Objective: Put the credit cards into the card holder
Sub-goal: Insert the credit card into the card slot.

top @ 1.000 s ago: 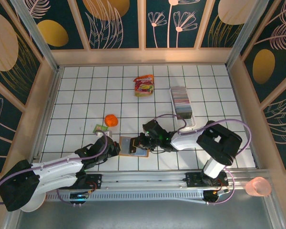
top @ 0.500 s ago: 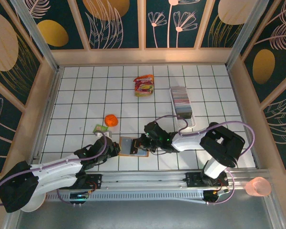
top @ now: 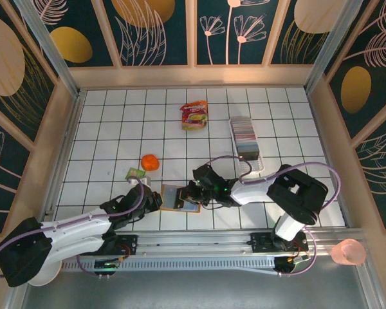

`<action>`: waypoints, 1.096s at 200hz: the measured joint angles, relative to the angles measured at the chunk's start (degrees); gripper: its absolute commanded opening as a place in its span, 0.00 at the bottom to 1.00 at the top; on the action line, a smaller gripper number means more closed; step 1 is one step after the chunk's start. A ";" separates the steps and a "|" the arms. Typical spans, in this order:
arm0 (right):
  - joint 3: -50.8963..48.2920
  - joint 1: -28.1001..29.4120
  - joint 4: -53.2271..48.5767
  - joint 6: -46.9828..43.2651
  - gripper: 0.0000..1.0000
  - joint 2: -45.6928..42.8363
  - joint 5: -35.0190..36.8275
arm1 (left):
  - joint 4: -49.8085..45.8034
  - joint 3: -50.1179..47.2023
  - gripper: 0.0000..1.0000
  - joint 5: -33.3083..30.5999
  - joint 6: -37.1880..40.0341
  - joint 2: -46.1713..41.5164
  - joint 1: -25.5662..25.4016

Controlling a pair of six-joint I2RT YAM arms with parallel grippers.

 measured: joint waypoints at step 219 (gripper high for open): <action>9.03 1.79 -13.81 -7.87 0.50 2.43 4.50 | 0.02 -0.28 0.00 1.07 -0.02 -0.55 -0.11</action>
